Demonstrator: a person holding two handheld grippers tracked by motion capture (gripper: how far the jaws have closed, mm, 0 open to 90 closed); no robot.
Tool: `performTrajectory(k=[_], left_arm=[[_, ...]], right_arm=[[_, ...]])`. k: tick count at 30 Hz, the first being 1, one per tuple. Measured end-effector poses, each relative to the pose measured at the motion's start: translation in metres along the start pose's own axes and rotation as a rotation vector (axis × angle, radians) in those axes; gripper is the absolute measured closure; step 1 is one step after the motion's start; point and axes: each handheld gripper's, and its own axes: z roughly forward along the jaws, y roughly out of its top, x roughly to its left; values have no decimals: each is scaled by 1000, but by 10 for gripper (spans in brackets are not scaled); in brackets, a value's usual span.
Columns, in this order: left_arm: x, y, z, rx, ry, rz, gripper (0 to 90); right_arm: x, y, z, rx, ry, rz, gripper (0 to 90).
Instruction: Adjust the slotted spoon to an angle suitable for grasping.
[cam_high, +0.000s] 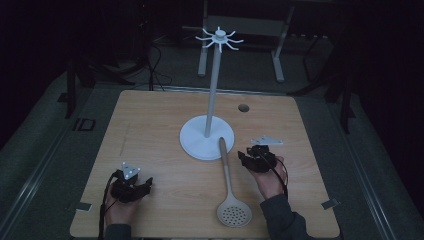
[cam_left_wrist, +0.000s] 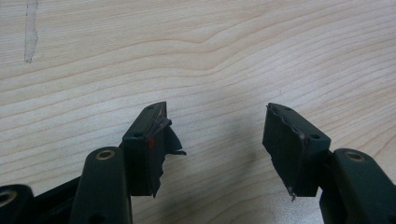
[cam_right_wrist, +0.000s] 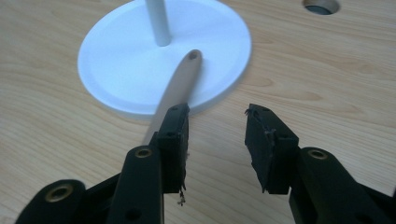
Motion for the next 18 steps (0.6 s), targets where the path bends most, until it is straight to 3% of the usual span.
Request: performTrajectory(k=[18], left_arm=[[0,0,0,3,1,3,408]], right_arm=[[23,7,22,84,24,-18,603]])
